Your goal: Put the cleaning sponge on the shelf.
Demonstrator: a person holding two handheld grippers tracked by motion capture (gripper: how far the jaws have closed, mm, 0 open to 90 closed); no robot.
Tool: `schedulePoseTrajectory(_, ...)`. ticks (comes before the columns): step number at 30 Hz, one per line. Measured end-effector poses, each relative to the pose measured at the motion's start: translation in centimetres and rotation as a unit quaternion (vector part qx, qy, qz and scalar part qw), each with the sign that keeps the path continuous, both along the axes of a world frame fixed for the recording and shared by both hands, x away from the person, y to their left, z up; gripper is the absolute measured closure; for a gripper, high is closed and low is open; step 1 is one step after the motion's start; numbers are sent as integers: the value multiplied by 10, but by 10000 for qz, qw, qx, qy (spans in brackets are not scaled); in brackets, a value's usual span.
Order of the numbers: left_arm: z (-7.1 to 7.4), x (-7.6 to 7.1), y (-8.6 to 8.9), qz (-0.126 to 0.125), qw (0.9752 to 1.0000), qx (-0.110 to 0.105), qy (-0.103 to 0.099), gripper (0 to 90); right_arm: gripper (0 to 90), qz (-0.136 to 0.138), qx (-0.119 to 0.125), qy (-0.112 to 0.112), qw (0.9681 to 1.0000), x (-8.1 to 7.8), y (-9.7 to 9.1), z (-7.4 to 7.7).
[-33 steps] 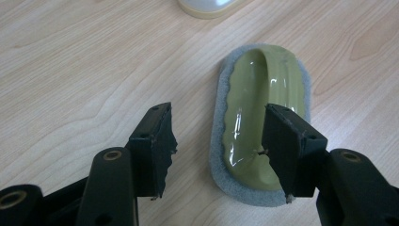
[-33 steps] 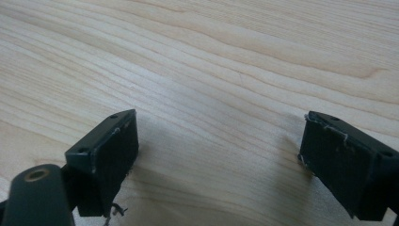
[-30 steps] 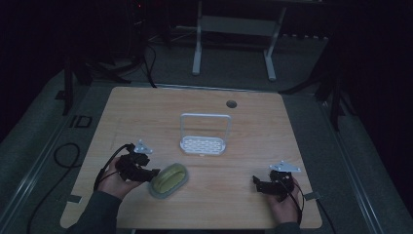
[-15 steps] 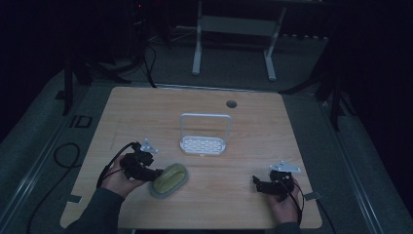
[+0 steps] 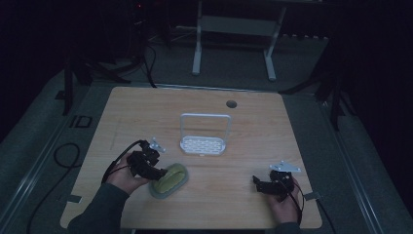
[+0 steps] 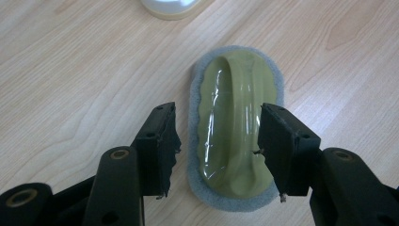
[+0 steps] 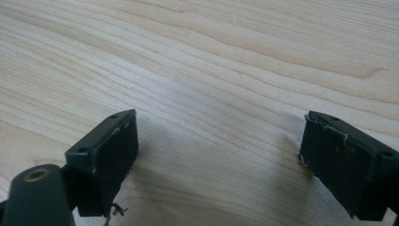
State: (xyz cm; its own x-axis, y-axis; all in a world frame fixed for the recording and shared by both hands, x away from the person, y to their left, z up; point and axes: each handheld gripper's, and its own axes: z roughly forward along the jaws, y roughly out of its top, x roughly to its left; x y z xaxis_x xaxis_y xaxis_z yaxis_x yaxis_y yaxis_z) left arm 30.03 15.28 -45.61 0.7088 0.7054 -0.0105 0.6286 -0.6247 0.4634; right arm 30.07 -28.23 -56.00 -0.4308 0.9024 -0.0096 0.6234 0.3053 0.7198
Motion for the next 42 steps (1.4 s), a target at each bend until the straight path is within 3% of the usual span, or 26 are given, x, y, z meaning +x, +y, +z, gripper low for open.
schedulePoseTrajectory(24, 3, 8, -19, -183, 9989, 259, 341, 504, 116, -4, 5, 1, 10000, 0, 0, 0)
schedulePoseTrajectory(42, 1, 12, -25, -294, 9967, 433, 617, 513, 116, -2, 3, -1, 10000, 0, 0, 0)
